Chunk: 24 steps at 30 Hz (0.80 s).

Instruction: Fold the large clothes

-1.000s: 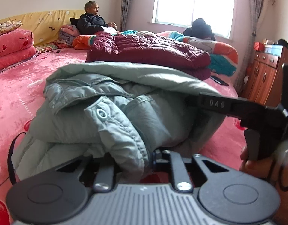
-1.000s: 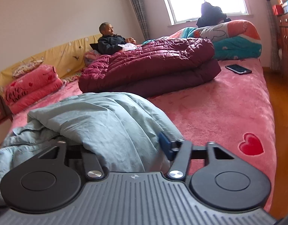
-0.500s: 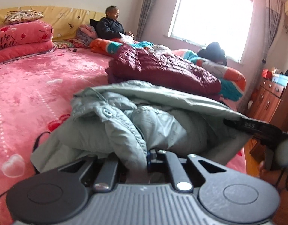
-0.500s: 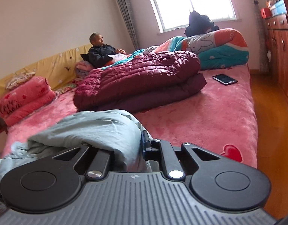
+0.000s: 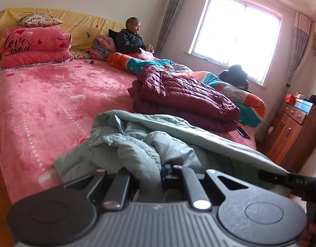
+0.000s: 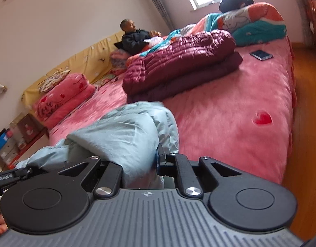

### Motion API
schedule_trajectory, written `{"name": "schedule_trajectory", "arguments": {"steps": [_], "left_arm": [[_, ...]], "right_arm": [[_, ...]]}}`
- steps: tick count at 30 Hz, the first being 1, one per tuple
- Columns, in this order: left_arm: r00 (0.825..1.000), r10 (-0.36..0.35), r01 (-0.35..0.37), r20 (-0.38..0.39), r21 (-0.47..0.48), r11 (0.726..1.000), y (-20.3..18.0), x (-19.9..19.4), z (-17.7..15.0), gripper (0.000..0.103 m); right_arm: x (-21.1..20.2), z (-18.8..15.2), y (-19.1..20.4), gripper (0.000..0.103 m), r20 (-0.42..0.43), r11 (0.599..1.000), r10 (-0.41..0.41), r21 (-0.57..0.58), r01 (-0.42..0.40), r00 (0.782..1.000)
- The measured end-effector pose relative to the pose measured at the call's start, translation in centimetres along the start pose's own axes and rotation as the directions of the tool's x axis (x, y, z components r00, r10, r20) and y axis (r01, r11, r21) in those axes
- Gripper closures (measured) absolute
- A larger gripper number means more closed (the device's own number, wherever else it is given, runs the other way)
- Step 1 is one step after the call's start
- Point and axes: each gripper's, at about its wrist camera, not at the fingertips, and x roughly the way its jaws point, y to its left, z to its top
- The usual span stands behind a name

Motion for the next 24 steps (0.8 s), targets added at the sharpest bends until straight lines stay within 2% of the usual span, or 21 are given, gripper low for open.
{"name": "schedule_trajectory", "arguments": {"steps": [6, 10, 11, 13, 17, 19, 22, 24], "left_arm": [[0.998, -0.056, 0.056, -0.040, 0.010, 0.998, 0.1, -3.3, -1.7, 0.097], [0.991, -0.095, 0.096, -0.090, 0.001, 0.995, 0.2, -4.5, -3.7, 0.097], [0.989, -0.105, 0.106, -0.105, 0.001, 0.994, 0.3, -4.6, -4.1, 0.097], [0.983, -0.125, 0.125, -0.135, -0.006, 0.992, 0.4, -4.5, -5.0, 0.097], [0.974, -0.157, 0.158, -0.163, -0.007, 0.987, 0.3, -4.5, -5.8, 0.097], [0.969, -0.172, 0.174, -0.179, -0.007, 0.985, 0.1, -4.4, -6.2, 0.097], [0.959, -0.189, 0.192, -0.209, -0.010, 0.981, 0.1, -4.0, -6.7, 0.097], [0.955, -0.198, 0.198, -0.222, -0.023, 0.980, 0.5, -3.8, -6.9, 0.097]], "right_arm": [[-2.7, -1.7, -0.2, 0.089, -0.103, 0.999, -0.004, 0.052, 0.010, 0.995], [-3.5, -2.7, -0.2, 0.079, -0.175, 0.998, -0.046, 0.032, 0.053, 0.984], [-3.7, -2.6, -0.2, 0.068, -0.184, 0.998, -0.052, 0.032, 0.059, 0.982], [-4.0, -2.3, -0.2, 0.033, -0.192, 0.996, -0.077, 0.031, 0.085, 0.978], [-4.2, -1.9, 1.1, 0.021, -0.172, 0.992, -0.123, -0.020, 0.122, 0.977], [-4.5, -1.9, 1.7, 0.002, -0.154, 0.992, -0.122, -0.059, 0.114, 0.981], [-4.6, -1.4, 3.9, 0.001, -0.115, 0.990, -0.065, -0.130, 0.050, 0.991], [-4.4, -1.0, 5.2, 0.000, -0.078, 0.980, -0.067, -0.192, 0.051, 0.995]]}}
